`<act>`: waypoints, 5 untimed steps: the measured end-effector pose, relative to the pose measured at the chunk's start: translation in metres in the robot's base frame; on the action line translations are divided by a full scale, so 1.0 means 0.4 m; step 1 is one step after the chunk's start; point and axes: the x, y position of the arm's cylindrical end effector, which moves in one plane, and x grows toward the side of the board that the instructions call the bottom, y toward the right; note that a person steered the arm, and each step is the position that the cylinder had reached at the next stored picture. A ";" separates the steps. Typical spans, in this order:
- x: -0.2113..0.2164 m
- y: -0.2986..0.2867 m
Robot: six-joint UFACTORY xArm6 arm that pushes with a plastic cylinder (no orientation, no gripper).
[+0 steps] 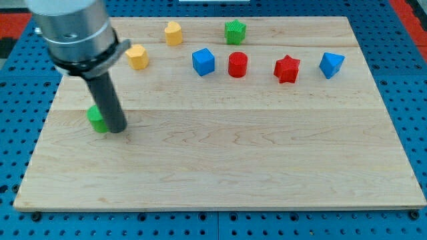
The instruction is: Slide the green circle into the left side of the yellow hexagon
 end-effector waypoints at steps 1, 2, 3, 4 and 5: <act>0.009 0.004; 0.056 -0.050; -0.014 -0.096; -0.119 -0.098; -0.251 -0.120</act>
